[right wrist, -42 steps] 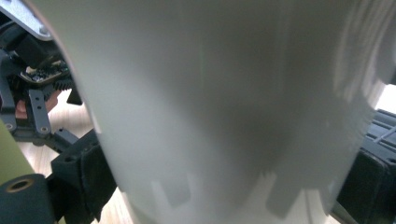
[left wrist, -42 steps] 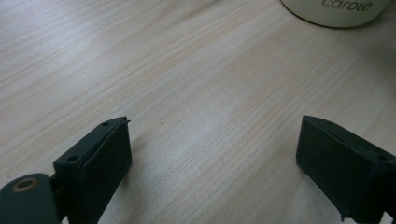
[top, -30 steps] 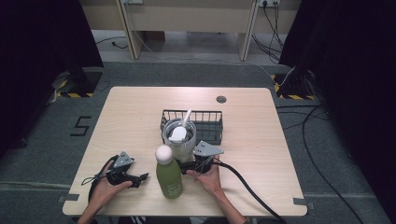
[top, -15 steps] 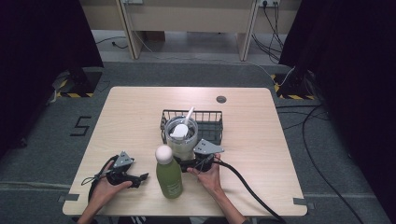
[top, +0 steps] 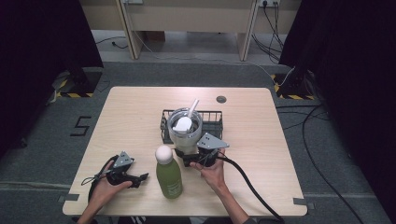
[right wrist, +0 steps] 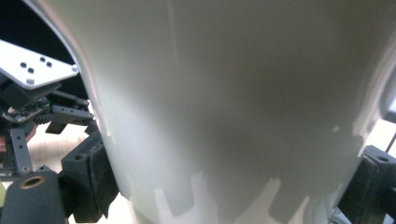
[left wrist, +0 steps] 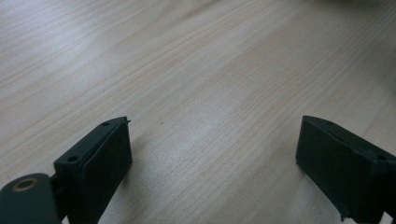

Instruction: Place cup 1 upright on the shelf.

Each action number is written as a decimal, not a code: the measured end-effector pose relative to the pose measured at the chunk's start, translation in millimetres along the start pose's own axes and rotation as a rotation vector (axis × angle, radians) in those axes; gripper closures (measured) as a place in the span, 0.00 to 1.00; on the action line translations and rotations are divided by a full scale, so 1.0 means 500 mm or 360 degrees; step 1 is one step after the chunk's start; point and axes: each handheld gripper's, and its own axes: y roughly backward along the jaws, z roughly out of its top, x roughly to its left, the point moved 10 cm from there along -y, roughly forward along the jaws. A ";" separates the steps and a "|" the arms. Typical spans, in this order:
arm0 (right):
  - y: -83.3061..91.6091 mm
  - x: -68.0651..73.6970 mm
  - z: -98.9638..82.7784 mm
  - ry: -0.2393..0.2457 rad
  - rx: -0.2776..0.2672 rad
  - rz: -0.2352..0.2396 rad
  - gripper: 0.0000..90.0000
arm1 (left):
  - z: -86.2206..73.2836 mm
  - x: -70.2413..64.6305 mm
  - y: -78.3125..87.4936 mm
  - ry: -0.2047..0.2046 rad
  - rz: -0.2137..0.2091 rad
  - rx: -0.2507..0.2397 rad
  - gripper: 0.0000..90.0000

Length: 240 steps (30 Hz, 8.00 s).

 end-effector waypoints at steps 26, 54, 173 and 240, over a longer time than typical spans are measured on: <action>0.069 -0.088 0.129 0.0042 -0.0031 -0.0160 0.13 | 0.000 0.000 0.000 0.0000 0.0000 0.0000 0.11; 0.046 -0.216 0.166 0.0026 0.0005 -0.0363 0.13 | 0.001 0.001 -0.001 0.0000 -0.0003 -0.0002 0.11; 0.040 -0.244 0.032 -0.0091 0.0082 -0.0503 0.11 | 0.001 0.002 -0.001 -0.0003 -0.0005 -0.0003 0.11; 0.220 -0.153 0.009 -0.0046 0.0039 -0.0441 0.17 | 0.000 0.002 0.000 0.0000 -0.0007 -0.0004 0.11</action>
